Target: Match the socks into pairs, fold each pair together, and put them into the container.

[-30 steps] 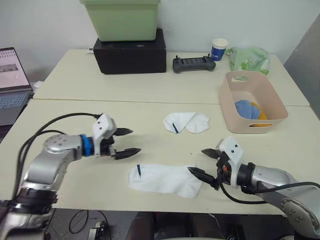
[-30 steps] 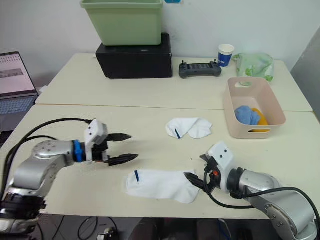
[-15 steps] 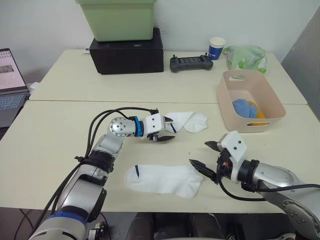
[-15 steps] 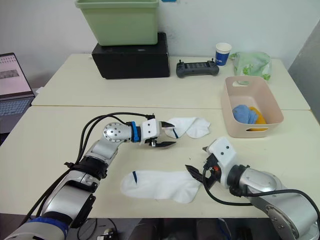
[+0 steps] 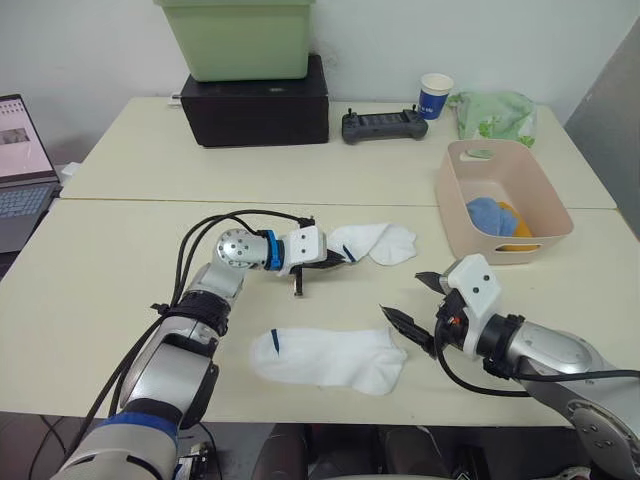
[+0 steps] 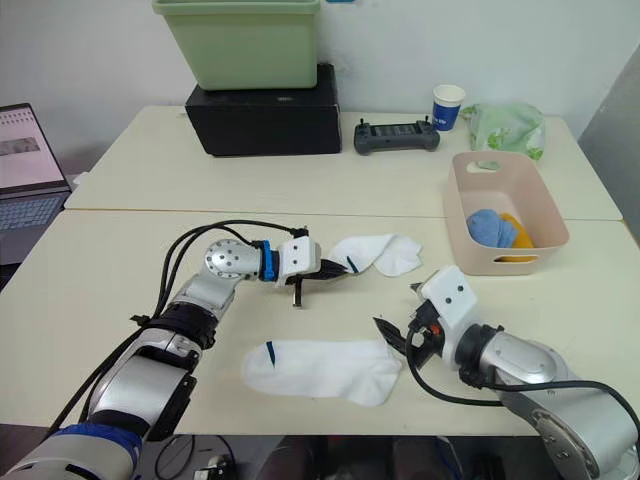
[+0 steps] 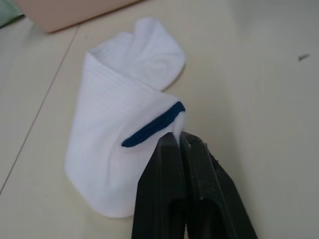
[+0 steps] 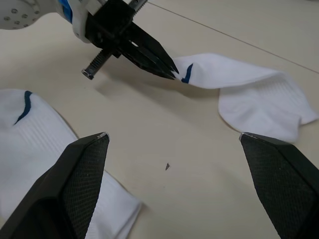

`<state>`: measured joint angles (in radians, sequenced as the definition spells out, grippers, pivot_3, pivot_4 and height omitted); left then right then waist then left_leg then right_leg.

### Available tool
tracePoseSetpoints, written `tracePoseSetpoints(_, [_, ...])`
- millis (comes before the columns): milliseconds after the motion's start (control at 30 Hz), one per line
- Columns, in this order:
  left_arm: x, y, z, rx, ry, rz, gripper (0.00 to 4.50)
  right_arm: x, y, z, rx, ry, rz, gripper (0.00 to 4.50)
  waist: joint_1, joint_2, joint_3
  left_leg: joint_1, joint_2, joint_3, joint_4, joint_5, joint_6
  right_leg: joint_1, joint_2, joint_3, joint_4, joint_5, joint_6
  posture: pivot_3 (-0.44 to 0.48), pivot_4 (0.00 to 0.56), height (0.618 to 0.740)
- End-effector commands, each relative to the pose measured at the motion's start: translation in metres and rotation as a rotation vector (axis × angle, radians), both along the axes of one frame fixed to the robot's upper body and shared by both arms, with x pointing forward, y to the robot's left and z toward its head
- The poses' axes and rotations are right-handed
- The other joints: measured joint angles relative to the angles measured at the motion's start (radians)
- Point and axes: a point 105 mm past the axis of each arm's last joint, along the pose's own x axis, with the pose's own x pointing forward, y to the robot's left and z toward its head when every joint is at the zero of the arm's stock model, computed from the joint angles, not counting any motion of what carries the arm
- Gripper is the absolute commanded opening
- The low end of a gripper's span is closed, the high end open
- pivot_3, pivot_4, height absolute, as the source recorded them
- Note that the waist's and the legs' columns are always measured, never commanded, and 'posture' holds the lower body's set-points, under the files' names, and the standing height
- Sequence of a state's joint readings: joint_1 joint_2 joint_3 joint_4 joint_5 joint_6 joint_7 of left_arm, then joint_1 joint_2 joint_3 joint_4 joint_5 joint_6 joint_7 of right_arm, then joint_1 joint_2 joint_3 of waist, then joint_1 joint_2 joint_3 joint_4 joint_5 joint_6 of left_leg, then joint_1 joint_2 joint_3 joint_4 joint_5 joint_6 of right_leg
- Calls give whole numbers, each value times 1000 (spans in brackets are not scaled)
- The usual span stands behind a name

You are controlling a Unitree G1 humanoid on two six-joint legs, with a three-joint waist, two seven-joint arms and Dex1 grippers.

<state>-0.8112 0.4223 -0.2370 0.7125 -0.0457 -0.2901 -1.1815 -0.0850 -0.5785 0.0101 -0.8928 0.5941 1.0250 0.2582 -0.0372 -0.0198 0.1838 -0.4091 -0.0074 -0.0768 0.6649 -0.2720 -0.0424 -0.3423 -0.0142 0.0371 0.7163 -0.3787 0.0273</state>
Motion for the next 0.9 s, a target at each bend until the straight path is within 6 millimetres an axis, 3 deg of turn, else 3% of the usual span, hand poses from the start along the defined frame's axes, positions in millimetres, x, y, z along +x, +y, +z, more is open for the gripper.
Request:
tracePoseSetpoints(33, [-3,6,23,-118,120,38,11,19,-4,3,1,-63,-76,4500,-4,0,0,0,0,0,0,0,0,0,0,0,0,0,0,0,150,725])
tracePoseSetpoints(267, [-3,10,27,-156,201,107,11,88,-16,-4,28,-127,-319,4500,-17,0,0,0,0,0,0,2,-3,0,0,0,2,0,0,0,150,725])
tracePoseSetpoints(400, [0,10,27,-164,206,128,11,113,-18,-16,47,-109,-379,4500,-18,0,0,0,0,0,0,2,-4,-1,0,0,1,0,0,0,150,725])
tracePoseSetpoints(533, [3,10,26,-166,206,139,11,123,-17,-34,95,-12,-400,4500,-19,0,0,0,0,1,0,2,-4,-2,0,0,2,0,0,0,150,725])
tracePoseSetpoints(700, [8,13,30,-185,214,167,0,121,-8,-40,112,23,-346,2930,-19,0,0,0,0,1,1,2,-4,-2,0,1,2,0,0,0,150,725])
tracePoseSetpoints(900, [14,20,43,-275,360,237,0,116,-1,-25,148,-28,-292,657,-20,0,0,0,0,1,1,2,-4,-3,0,1,3,0,0,0,150,725])
